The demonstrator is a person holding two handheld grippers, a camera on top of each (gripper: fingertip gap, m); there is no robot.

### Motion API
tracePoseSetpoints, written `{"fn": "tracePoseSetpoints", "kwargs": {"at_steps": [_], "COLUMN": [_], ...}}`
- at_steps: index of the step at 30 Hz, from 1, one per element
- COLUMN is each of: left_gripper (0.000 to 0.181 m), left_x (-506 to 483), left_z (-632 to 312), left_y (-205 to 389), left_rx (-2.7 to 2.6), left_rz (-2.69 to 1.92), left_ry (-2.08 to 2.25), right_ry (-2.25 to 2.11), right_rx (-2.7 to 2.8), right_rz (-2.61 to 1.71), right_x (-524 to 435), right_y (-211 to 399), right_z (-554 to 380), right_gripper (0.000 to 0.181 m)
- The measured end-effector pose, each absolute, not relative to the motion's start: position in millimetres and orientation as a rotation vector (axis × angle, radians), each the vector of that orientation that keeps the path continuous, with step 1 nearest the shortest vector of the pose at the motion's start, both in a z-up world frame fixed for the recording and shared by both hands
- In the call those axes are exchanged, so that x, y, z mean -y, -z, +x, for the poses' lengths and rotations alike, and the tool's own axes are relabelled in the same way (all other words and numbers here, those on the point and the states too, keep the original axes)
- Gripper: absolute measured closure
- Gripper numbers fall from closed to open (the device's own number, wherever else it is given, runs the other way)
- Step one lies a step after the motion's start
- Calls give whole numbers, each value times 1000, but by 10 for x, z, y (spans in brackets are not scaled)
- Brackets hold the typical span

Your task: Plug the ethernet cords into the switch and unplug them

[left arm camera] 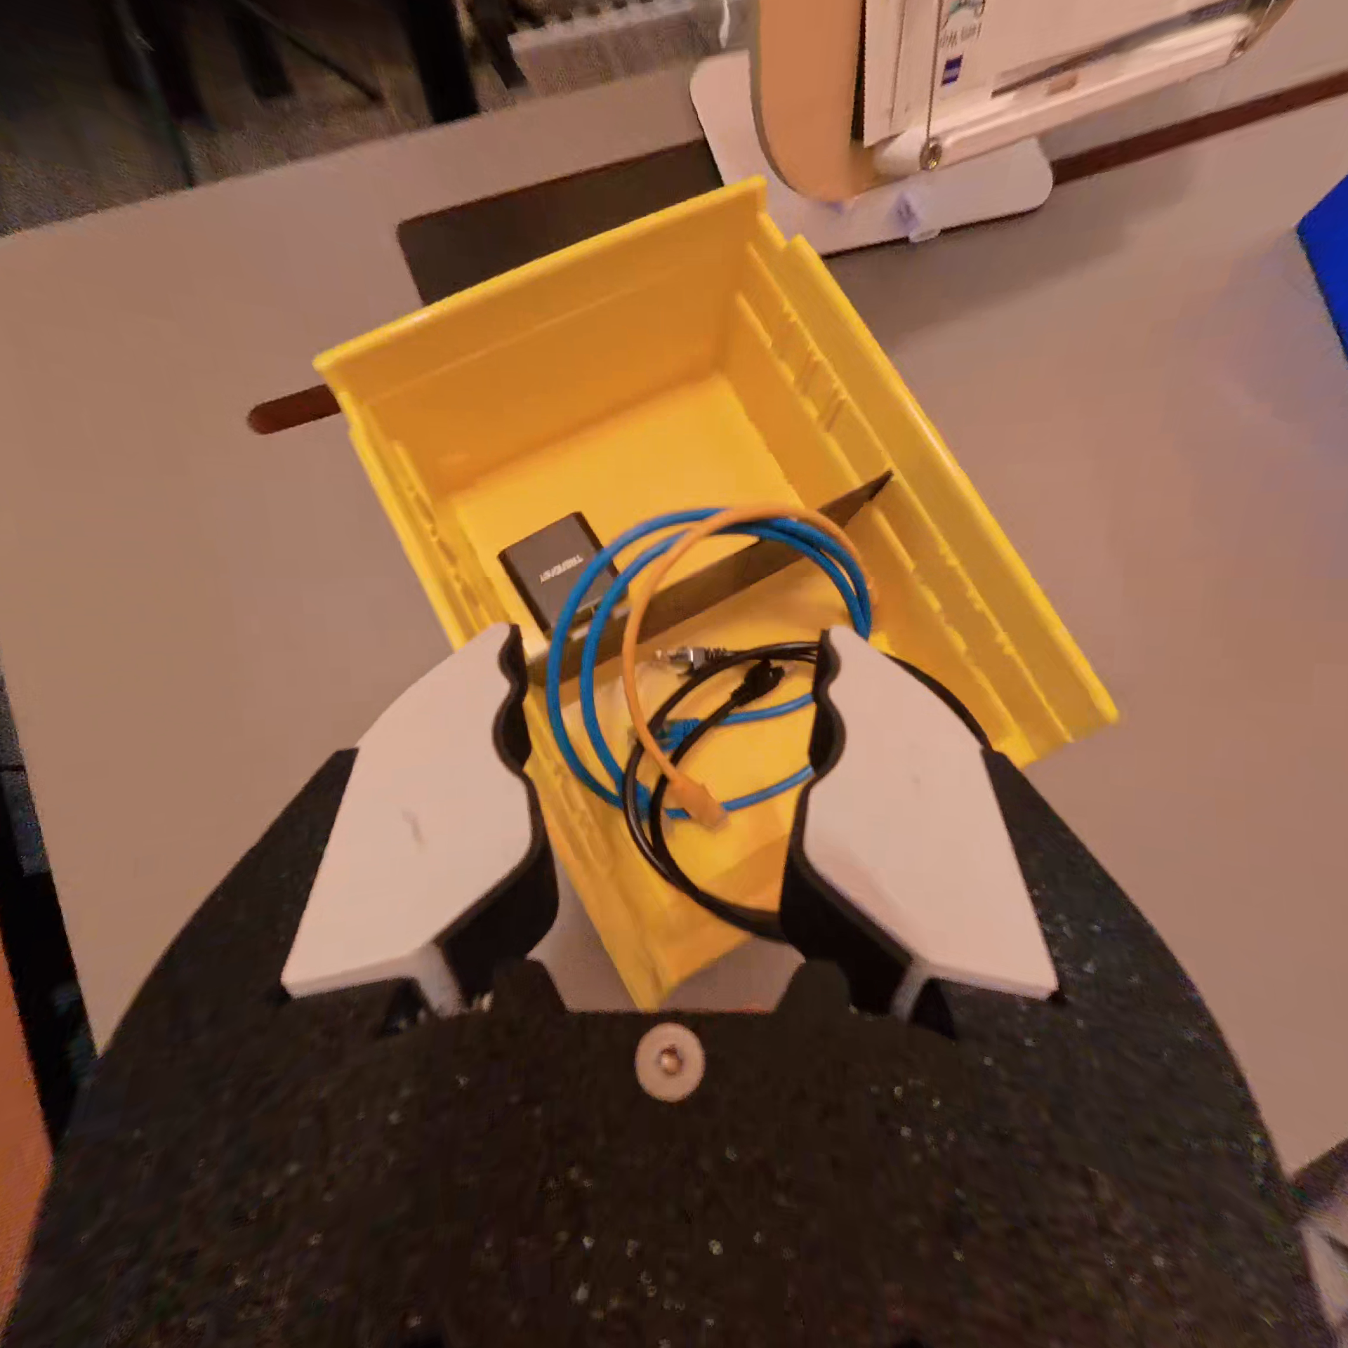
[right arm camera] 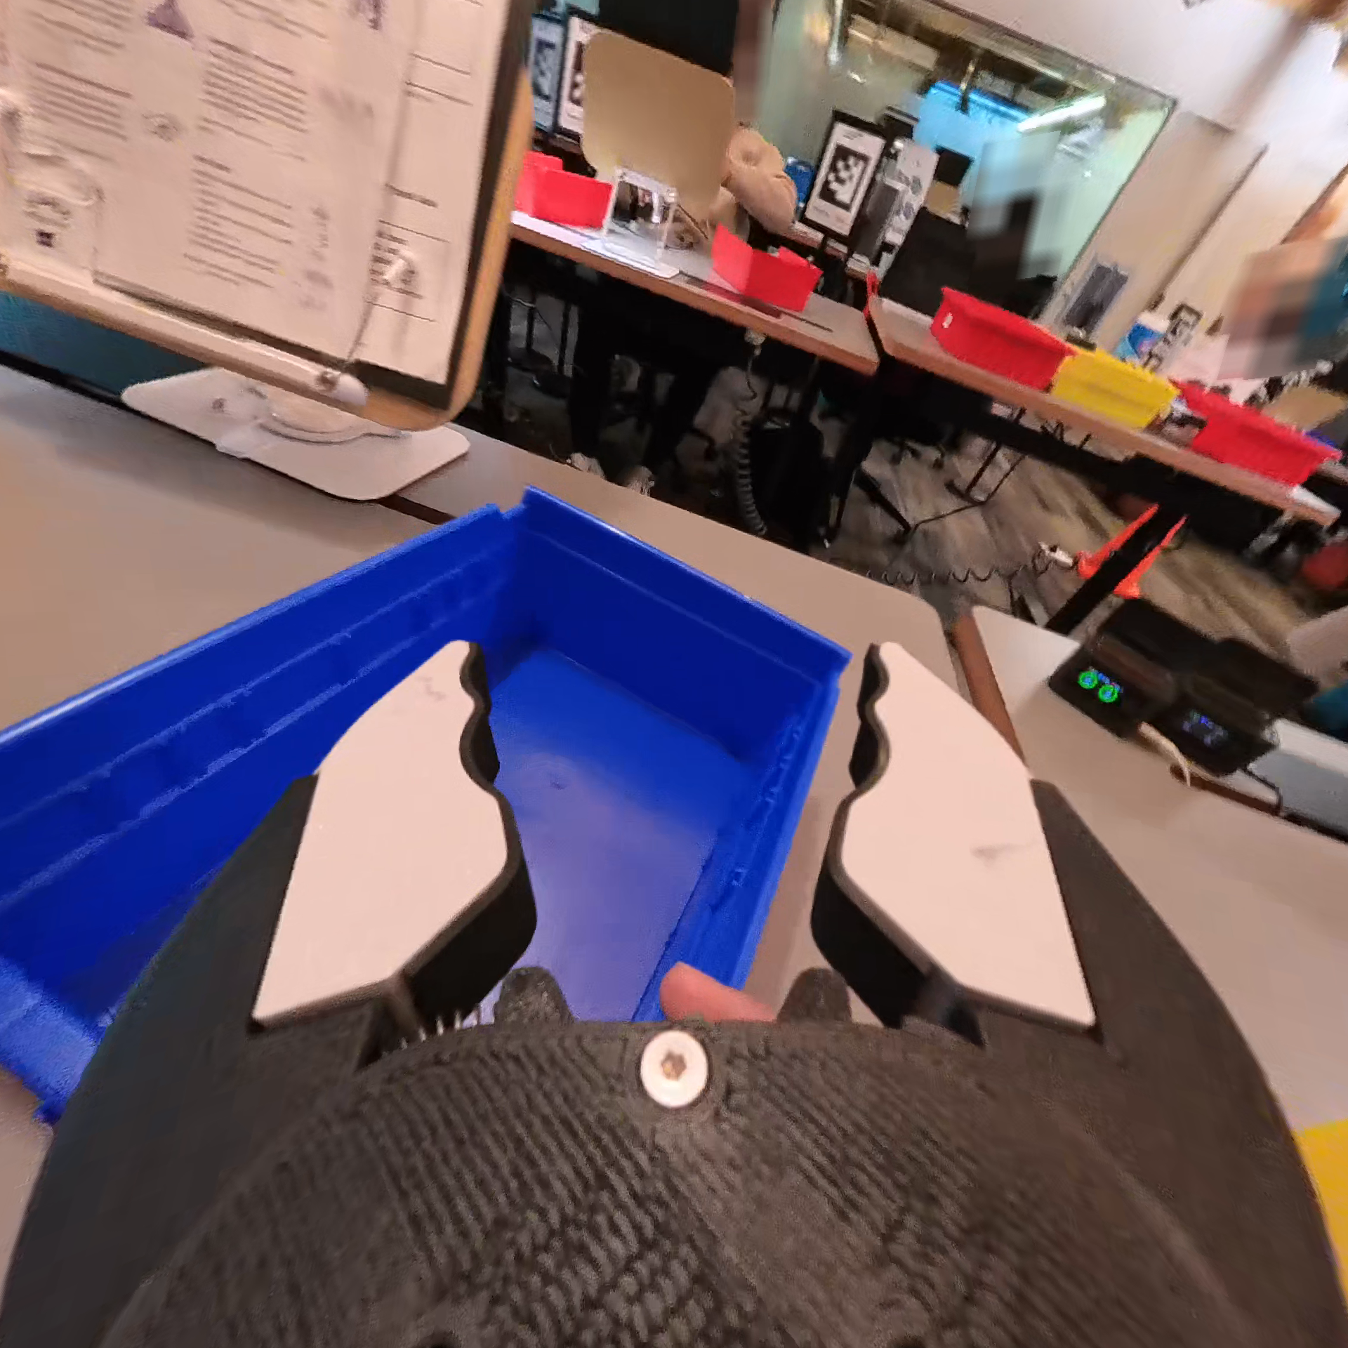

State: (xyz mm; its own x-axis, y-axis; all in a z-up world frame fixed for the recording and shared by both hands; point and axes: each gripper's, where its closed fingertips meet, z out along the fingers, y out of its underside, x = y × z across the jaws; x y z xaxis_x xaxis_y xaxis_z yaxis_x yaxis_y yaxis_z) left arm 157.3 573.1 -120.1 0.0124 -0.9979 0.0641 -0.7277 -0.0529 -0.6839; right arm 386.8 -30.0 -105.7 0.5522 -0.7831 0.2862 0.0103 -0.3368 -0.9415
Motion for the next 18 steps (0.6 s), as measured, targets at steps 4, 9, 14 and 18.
{"fn": "tracePoseSetpoints", "kwargs": {"at_steps": [4, 9, 14, 18], "left_gripper": [106, 104, 96, 102], "left_x": [-6132, -6182, -6215, -6213], "left_z": [2135, 2484, 2346, 2361], "left_y": [1316, 1874, 2423, 2533], "left_rx": [-1913, -1948, -1965, -1849], "left_rz": [-1769, -2316, -2564, -2695], "left_ry": [441, 242, -209, -237], "right_ry": [1093, 1145, 1144, 1134], "right_rx": [-597, -641, -633, -671], "right_rz": [-1763, -1672, -1662, -1583], "right_x": [344, 515, 578, 652], "right_y": [923, 801, 810, 784], "right_z": [3833, 3854, 3885, 3904], "right_gripper": [85, 90, 90, 92]}}
